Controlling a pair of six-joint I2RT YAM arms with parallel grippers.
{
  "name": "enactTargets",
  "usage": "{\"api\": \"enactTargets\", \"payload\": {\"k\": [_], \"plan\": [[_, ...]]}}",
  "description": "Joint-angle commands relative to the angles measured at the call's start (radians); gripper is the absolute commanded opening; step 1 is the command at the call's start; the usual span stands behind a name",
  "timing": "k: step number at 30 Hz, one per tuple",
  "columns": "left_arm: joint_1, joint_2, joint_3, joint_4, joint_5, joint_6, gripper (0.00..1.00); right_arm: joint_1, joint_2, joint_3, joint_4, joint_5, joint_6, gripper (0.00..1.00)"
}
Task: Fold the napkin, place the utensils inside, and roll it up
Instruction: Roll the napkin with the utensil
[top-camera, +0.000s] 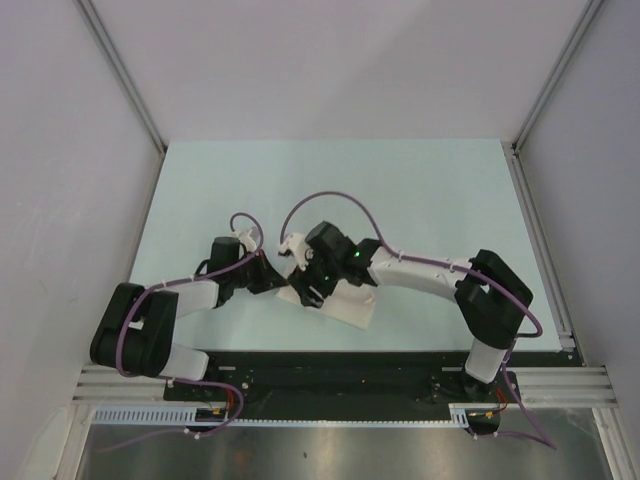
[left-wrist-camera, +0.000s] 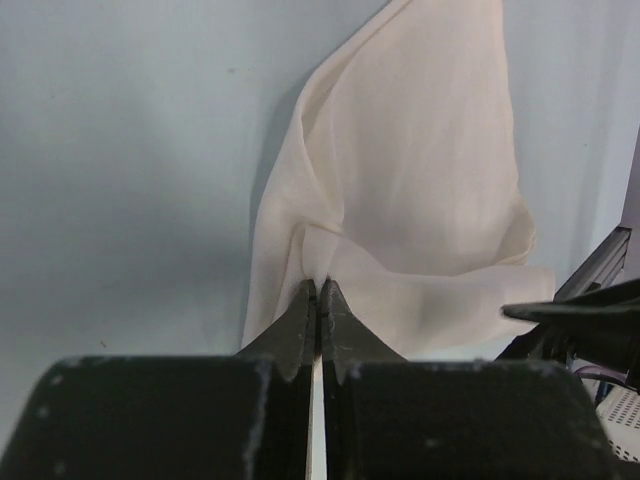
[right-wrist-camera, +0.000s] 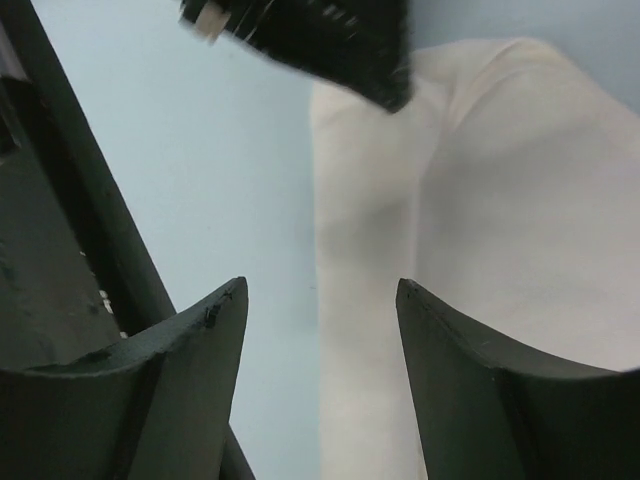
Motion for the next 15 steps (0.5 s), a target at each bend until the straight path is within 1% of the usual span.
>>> {"api": "enactTargets", "payload": {"k": [1,2,7,15], "plan": [[0.017,0.032,0.041,0.007,-0.017,-0.004,0.00,0.085,-0.031,-0.063,0.111,0.291,-0.088,0.66],[0.019,0.035,0.045,0.009,-0.014,-0.004,0.00,0.103,-0.025,-0.066,0.116,0.311,-0.091,0.66],[0.024,0.059,0.050,0.018,0.000,-0.007,0.00,0.137,0.012,-0.064,0.127,0.311,-0.111,0.66],[0.030,0.067,0.056,0.018,0.003,-0.010,0.00,0.140,0.052,-0.072,0.121,0.296,-0.120,0.62]]}}
